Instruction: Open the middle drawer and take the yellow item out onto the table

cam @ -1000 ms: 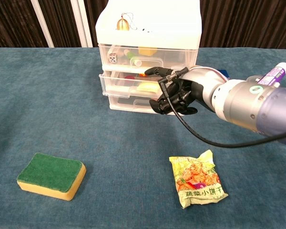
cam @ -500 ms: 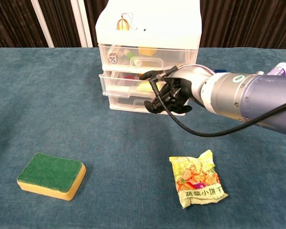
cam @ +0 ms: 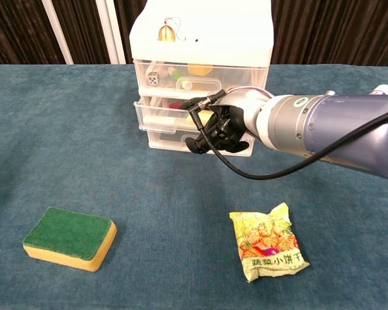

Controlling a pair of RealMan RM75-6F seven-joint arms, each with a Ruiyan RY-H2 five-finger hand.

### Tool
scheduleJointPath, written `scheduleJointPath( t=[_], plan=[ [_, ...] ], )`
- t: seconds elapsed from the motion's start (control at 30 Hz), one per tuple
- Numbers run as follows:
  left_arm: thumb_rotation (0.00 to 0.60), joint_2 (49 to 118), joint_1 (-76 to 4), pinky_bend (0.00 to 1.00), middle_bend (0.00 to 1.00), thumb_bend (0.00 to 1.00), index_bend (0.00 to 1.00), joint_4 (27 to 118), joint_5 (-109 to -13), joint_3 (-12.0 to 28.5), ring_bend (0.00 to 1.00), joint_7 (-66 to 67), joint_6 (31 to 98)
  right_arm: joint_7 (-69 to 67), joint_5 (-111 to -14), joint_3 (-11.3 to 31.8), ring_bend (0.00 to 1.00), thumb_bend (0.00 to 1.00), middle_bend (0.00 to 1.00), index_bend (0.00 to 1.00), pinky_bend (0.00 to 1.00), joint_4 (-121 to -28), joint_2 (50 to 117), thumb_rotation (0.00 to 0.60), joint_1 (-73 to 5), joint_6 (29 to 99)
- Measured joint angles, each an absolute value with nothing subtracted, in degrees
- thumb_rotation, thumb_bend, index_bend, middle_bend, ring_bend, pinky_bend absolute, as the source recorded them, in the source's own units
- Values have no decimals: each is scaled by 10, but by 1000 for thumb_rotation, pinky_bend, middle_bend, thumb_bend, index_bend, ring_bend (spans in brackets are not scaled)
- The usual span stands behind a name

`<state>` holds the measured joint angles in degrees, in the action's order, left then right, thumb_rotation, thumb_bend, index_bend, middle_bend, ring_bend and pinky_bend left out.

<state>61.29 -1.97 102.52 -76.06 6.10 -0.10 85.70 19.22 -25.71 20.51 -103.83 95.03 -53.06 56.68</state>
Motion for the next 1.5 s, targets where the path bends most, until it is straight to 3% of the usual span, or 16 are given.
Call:
scheduleJointPath(
  t=[0.3, 1.5],
  plan=[
    [600, 613, -20, 0, 0, 403, 20, 1026, -762, 60, 0, -1, 858, 188, -255, 204, 917, 580, 900, 209, 980, -1052, 943, 600, -536, 570],
    [600, 613, -20, 0, 0, 403, 20, 1025, -761, 61, 0, 0, 858, 183, -270, 151, 917, 580, 900, 223, 979, -1125, 904, 600, -543, 570]
  ],
)
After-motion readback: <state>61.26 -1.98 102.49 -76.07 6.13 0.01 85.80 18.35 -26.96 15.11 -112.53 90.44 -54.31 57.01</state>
